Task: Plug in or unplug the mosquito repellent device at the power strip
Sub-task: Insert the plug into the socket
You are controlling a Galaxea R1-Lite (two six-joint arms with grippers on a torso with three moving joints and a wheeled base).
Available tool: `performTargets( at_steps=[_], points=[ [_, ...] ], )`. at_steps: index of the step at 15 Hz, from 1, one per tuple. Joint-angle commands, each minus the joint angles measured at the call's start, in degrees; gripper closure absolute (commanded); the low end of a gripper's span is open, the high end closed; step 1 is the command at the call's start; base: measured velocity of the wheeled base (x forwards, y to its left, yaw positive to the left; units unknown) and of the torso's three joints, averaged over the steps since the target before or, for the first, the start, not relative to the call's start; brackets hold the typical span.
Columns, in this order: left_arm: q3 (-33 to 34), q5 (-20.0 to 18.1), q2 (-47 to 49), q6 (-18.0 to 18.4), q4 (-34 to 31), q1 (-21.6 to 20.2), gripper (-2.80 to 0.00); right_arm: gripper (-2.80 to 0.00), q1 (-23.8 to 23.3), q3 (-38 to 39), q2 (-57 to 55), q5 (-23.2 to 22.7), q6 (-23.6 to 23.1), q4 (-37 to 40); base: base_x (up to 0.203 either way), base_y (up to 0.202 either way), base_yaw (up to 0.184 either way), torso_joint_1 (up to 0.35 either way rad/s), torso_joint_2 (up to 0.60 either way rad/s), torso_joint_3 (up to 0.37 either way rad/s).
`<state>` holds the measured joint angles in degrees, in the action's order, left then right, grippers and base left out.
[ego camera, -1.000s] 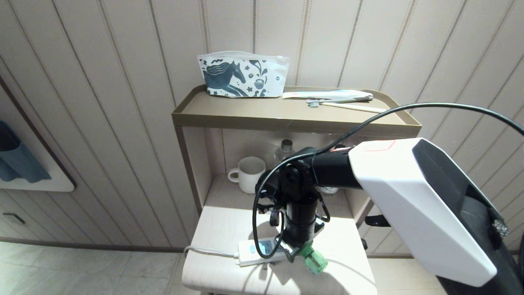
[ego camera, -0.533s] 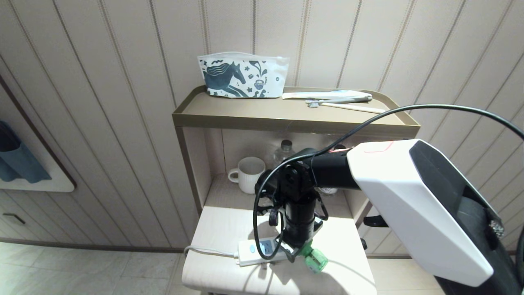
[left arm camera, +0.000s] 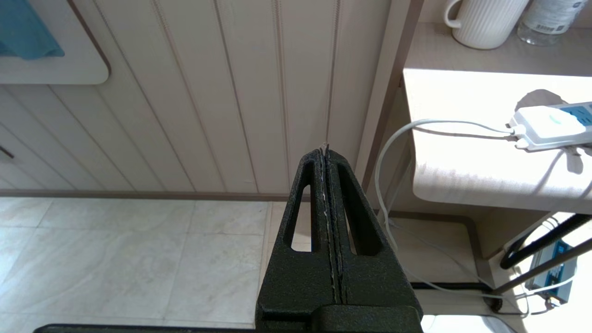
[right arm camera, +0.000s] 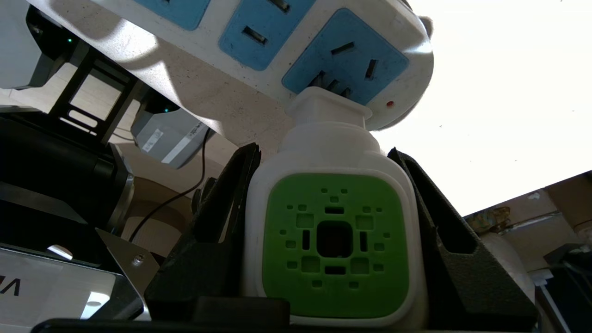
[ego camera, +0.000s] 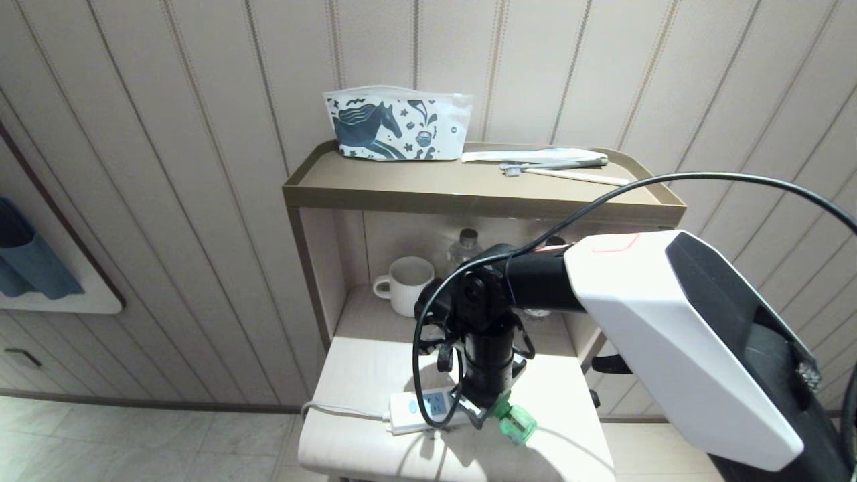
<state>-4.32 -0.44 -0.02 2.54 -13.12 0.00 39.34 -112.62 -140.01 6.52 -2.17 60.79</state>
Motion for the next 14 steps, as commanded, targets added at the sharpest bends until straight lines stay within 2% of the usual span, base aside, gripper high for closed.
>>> performTargets(
  at_steps=[1, 14],
  points=[
    [0.01, 0.00, 0.02, 0.01, -0.07, 0.00, 0.00, 0.00, 0.12, 0.03, -0.61, -0.02, -0.12, 0.39, 0.000, 0.000, 0.000, 0.000, 0.00, 0.000],
    [0.01, 0.00, 0.02, 0.01, -0.07, 0.00, 0.00, 0.00, -0.44, 0.09, 0.95, -0.19, 0.62, -2.90, 0.000, 0.000, 0.000, 0.000, 0.00, 0.000]
  ],
)
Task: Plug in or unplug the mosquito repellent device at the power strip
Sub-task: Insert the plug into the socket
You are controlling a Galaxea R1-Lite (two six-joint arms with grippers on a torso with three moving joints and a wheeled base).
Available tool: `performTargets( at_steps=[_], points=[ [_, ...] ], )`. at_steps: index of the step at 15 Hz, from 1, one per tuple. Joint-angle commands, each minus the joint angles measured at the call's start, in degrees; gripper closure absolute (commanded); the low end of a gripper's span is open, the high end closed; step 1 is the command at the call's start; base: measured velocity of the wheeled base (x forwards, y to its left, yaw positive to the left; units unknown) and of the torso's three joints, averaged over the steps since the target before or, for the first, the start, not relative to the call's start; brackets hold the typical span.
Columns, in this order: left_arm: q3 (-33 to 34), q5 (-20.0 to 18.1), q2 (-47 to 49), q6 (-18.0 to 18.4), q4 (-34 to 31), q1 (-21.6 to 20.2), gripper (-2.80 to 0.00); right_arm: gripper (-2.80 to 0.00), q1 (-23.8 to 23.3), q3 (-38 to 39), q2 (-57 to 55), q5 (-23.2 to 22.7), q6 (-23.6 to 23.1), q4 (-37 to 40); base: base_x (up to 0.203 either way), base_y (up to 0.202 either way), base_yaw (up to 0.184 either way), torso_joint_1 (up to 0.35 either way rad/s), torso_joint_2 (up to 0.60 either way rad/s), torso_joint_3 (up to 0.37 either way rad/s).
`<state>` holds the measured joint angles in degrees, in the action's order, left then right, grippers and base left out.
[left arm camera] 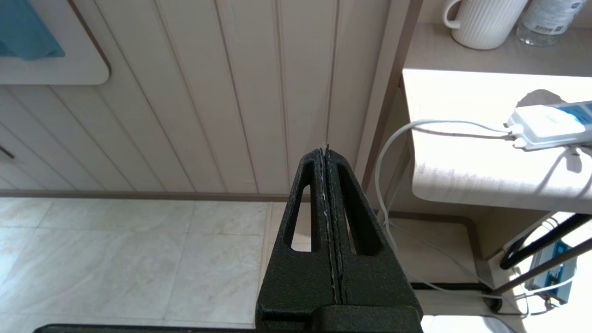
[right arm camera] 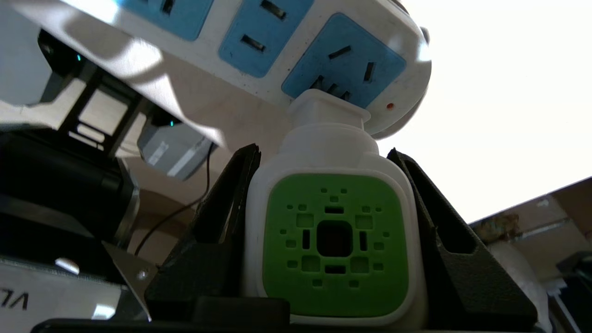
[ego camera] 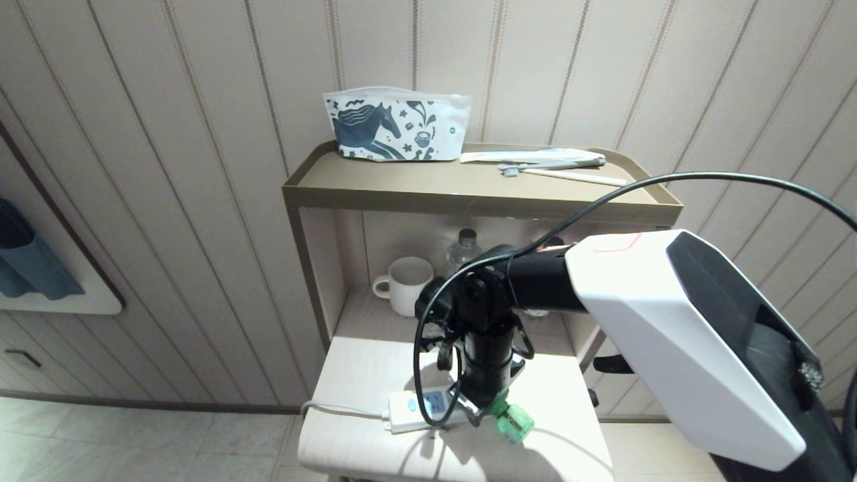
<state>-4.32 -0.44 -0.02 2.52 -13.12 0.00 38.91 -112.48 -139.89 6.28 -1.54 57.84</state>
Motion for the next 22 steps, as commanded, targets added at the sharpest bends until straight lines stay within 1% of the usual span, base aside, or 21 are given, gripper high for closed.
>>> performTargets(
  at_steps=[1, 10, 11, 12, 17, 22],
  points=[
    [0.01, 0.00, 0.02, 0.03, -0.07, 0.00, 0.00, 0.00, 0.02, -0.03, 0.95, 0.05, -0.45, 0.06, 0.000, 0.000, 0.000, 0.000, 0.00, 0.000],
    [0.01, 0.00, 0.02, 0.03, -0.07, 0.00, 0.00, 0.00, 0.20, 0.07, 1.02, 0.14, -0.13, 0.26, 0.000, 0.000, 0.000, 0.000, 0.00, 0.000],
    [0.01, 0.00, 0.02, 0.03, -0.07, 0.00, 0.00, -1.19, 0.20, 0.07, 1.20, 0.23, 0.04, 0.25, 0.000, 0.000, 0.000, 0.000, 0.00, 0.000],
    [0.01, 0.00, 0.02, 0.11, -0.07, 0.00, 0.00, -2.80, 0.20, 0.07, 1.20, 0.23, 0.04, 0.17, 0.000, 0.000, 0.000, 0.000, 0.00, 0.000],
    [0.01, 0.00, 0.02, 0.03, -0.07, 0.00, 0.00, -2.80, 0.37, -0.02, 1.80, 0.22, 0.31, -0.07, 0.000, 0.000, 0.000, 0.000, 0.00, 0.000],
    [0.01, 0.00, 0.02, 0.03, -0.07, 0.00, 0.00, -2.80, 0.86, -0.02, 1.33, 0.10, 0.95, -5.13, 0.000, 0.000, 0.000, 0.000, 0.00, 0.000]
  ],
)
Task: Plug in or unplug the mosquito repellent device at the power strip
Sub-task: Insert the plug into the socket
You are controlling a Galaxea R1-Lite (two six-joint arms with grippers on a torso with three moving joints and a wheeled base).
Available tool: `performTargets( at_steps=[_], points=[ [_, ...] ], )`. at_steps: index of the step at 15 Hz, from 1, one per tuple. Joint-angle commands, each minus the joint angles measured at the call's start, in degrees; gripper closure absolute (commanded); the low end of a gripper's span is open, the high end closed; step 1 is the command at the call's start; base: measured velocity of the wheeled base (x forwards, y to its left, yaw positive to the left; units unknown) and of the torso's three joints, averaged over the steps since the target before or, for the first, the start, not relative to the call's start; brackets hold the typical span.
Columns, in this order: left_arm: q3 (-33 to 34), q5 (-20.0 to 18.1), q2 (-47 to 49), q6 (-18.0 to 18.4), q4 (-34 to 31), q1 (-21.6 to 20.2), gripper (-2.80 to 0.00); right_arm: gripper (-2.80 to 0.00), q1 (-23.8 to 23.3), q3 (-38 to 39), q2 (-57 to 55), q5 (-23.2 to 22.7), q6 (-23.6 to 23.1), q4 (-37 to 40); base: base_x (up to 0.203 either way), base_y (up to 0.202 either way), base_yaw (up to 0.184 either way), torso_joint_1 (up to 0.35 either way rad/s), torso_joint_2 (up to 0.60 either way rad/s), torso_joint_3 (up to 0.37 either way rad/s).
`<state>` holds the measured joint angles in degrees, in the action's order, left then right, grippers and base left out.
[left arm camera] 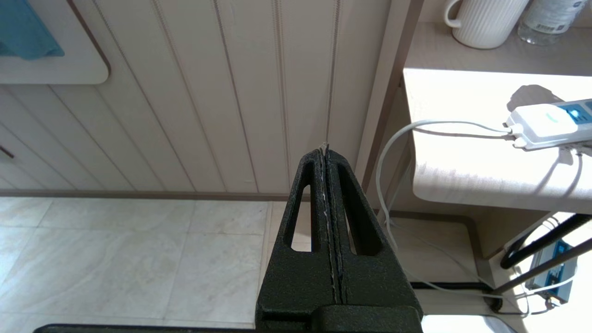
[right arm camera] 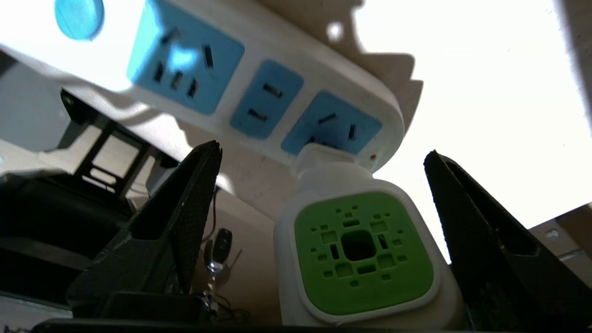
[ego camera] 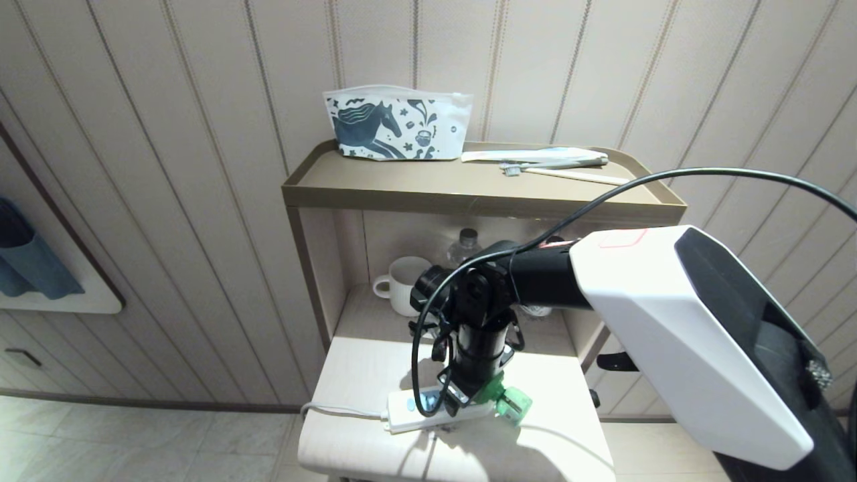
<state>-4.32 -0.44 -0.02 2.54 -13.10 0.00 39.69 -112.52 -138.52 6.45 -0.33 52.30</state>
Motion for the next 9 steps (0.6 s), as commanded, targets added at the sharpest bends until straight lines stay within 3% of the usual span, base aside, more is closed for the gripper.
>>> performTargets(
  at_steps=[1, 9],
  points=[
    [0.01, 0.00, 0.02, 0.01, -0.08, 0.00, 0.00, -2.80, 0.40, 0.02, -0.24, 0.05, 0.99, -0.41, 0.000, 0.000, 0.000, 0.000, 0.00, 0.000],
    [0.01, 0.00, 0.02, 0.01, -0.08, 0.00, 0.00, -2.80, 0.42, 0.70, -0.26, -0.03, 3.81, -0.35, 0.000, 0.000, 0.000, 0.000, 0.00, 0.000]
  ],
)
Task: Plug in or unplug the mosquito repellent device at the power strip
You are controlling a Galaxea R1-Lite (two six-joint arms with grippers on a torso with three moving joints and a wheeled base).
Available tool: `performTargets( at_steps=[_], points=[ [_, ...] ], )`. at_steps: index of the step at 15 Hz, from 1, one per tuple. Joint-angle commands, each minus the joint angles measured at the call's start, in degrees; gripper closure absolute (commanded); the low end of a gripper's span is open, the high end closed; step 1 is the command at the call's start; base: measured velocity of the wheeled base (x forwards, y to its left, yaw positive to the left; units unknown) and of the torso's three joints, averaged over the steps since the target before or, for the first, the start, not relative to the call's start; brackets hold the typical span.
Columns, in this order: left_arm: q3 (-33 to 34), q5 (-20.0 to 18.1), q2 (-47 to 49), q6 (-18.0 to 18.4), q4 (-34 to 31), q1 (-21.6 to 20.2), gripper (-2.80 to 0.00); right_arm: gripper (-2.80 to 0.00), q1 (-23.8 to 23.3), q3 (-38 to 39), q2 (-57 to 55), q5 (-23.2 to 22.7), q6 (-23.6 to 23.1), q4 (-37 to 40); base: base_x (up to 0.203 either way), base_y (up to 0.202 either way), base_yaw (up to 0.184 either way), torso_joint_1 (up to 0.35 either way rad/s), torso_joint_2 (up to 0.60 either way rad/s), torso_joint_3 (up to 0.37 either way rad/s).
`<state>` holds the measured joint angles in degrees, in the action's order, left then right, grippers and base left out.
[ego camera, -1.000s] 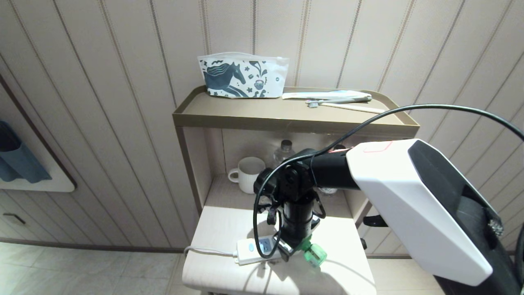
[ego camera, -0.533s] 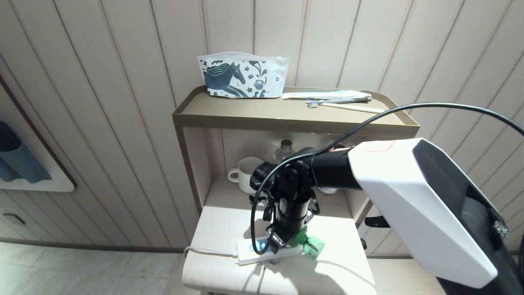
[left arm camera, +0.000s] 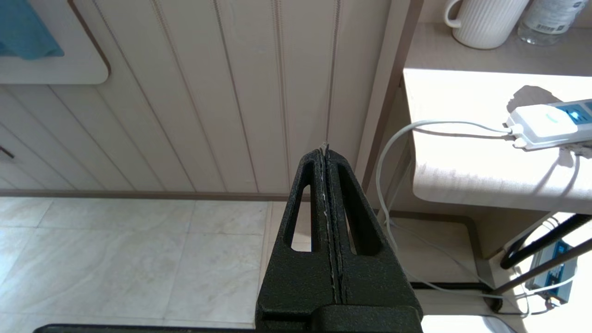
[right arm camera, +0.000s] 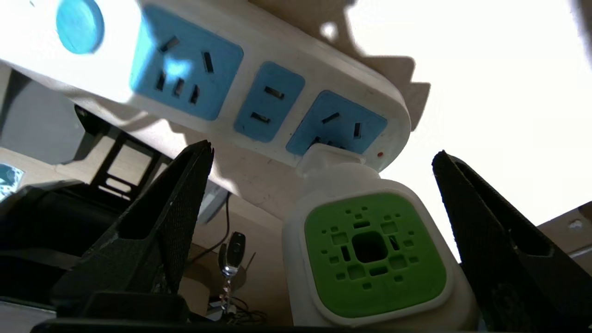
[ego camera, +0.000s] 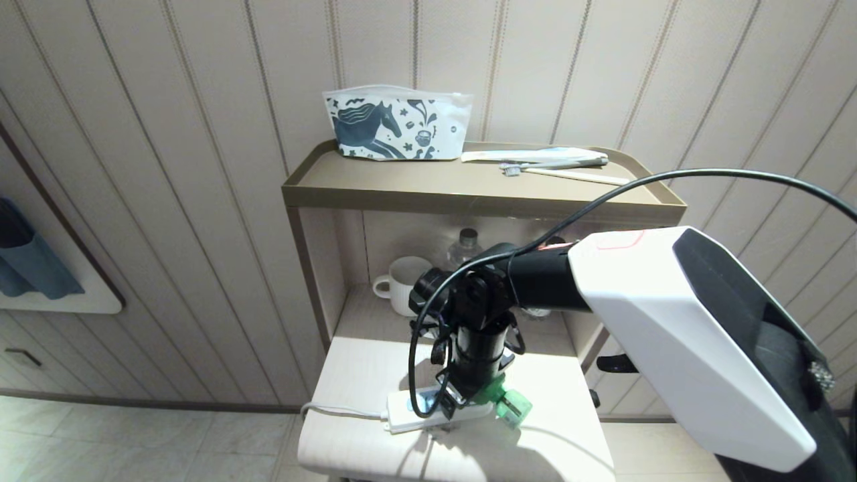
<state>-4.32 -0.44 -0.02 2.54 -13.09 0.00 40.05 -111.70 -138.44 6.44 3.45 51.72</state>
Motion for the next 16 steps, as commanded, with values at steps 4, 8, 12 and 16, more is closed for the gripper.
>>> performTargets(
  at_steps=[4, 8, 12, 16],
  points=[
    [0.01, 0.00, 0.02, 0.01, -0.09, 0.00, 0.00, -2.80, 0.12, -0.27, -1.57, -0.12, 1.55, -2.91, 0.000, 0.000, 0.000, 0.000, 0.00, 0.000],
    [0.01, 0.00, 0.02, 0.01, -0.09, 0.00, 0.00, -2.80, 0.12, 0.17, -1.57, -0.20, 3.93, -2.76, 0.000, 0.000, 0.000, 0.000, 0.00, 0.000],
    [0.01, 0.00, 0.02, 0.01, -0.09, 0.00, 0.00, -2.80, 0.23, 0.17, -1.57, -0.29, 3.93, -2.85, 0.000, 0.000, 0.000, 0.000, 0.00, 0.000],
    [0.01, 0.00, 0.02, 0.01, -0.09, 0.00, 0.00, -2.80, 1.49, 0.17, -0.79, -0.06, 4.19, -2.61, 0.000, 0.000, 0.000, 0.000, 0.00, 0.000]
  ],
)
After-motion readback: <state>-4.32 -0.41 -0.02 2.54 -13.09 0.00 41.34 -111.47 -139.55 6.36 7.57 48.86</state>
